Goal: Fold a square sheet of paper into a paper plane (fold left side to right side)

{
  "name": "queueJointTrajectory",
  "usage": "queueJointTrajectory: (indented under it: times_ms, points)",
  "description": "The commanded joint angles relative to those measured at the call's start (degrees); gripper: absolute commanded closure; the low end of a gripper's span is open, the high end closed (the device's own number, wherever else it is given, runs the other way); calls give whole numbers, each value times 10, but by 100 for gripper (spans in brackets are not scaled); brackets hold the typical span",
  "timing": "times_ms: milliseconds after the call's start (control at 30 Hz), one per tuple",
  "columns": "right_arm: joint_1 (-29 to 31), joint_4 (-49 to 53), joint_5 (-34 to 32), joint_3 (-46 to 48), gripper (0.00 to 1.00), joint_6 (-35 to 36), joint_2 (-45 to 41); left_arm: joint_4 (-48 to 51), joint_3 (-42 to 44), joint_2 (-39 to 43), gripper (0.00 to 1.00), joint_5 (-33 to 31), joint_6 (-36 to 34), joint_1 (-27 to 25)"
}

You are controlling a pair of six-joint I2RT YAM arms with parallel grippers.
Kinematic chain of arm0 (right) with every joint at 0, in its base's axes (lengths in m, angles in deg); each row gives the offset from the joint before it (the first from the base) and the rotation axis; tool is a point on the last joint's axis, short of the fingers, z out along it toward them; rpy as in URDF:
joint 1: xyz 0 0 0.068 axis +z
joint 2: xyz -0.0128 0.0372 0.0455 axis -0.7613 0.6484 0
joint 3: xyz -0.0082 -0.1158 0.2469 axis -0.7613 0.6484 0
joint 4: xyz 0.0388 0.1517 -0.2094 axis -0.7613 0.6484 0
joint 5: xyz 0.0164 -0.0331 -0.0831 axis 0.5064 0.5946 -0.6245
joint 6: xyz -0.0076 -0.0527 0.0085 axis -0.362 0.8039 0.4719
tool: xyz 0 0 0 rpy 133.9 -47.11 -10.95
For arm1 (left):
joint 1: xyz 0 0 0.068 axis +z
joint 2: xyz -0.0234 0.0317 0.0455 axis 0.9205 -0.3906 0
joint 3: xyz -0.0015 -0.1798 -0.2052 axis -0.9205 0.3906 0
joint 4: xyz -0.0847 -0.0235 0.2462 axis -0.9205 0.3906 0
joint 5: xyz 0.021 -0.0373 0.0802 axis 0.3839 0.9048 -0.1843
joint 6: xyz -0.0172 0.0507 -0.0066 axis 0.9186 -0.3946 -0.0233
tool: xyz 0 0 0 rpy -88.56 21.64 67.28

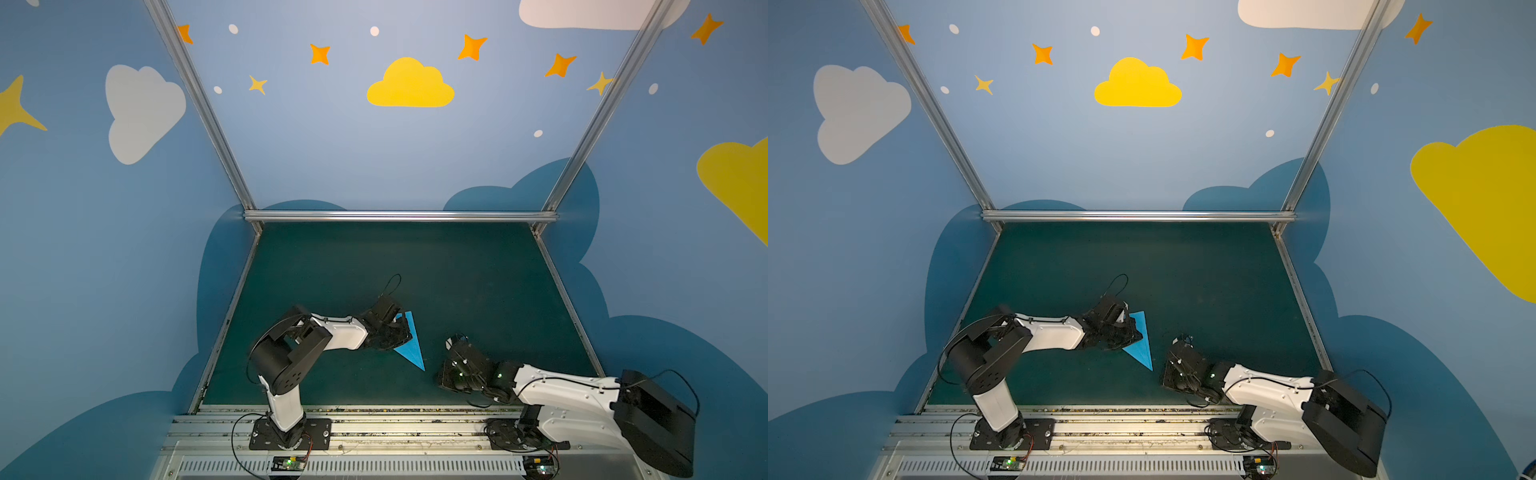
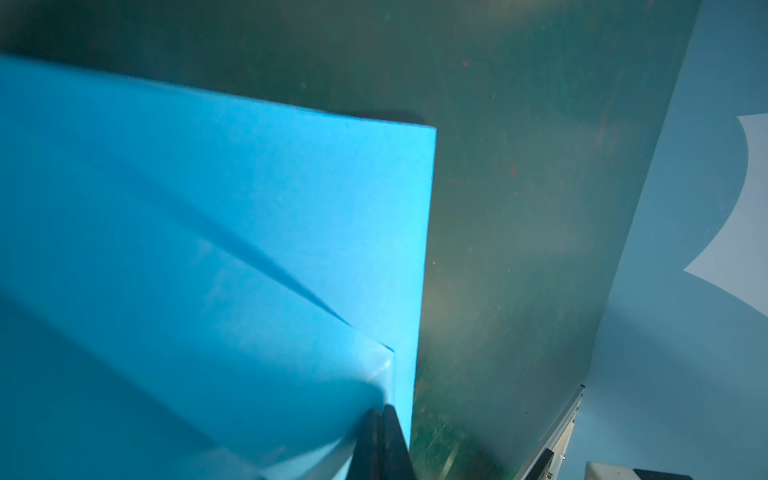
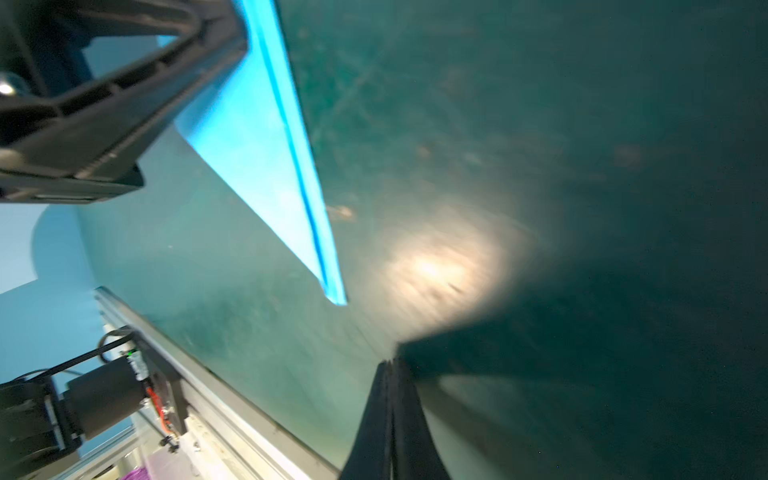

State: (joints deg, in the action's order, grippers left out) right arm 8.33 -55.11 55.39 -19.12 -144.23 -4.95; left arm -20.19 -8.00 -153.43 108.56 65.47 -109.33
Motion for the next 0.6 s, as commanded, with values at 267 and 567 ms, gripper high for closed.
queueJointTrajectory:
  times_ms: [267,567]
  points:
    - [-38,52,10,-103,100,57,44,74,31,-25,96,-42,-10,4]
    - [-45,-16,46,-185,100,85,190,71,35,-24,96,-34,-12,3]
